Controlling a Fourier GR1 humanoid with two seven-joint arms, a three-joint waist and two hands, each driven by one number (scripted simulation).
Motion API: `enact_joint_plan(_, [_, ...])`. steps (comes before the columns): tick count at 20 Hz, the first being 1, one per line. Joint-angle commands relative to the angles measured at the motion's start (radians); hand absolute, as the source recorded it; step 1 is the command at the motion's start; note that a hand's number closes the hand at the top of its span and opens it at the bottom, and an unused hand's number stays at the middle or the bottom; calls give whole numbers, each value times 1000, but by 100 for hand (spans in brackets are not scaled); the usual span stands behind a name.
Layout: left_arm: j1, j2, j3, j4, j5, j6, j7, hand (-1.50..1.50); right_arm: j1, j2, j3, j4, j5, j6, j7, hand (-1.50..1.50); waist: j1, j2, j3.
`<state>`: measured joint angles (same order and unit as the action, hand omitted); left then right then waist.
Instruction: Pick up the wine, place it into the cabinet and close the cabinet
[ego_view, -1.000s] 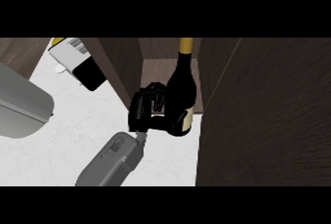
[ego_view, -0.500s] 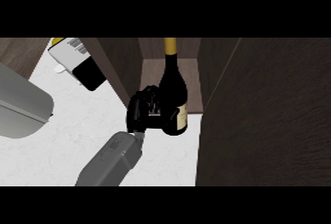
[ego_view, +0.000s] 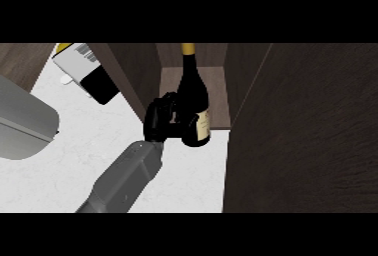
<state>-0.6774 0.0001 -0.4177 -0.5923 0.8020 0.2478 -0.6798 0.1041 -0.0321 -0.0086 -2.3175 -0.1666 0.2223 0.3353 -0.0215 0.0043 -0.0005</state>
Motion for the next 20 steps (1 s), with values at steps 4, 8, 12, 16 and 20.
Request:
enact_joint_plan(4, [-124,0,-43,133,126,-15,-29,150,-1,-1,-12,45,-27,27,-46,-150,-19,4,0])
enact_joint_plan(8, [-137,0,-30,158,136,-58,-32,150,31,11,18,29,19,22,-41,-150,-10,2,0])
enact_joint_plan(12, [-181,0,-48,178,184,-53,-16,150,-21,20,35,57,26,5,-29,-150,-12,3,0])
enact_joint_plan(16, [-246,0,-40,198,203,-22,8,150,-44,8,33,11,29,-14,23,-150,-14,3,0])
enact_joint_plan(20, [-319,0,1,300,218,-43,40,150,-66,0,-14,71,-8,4,-27,-150,-22,9,0])
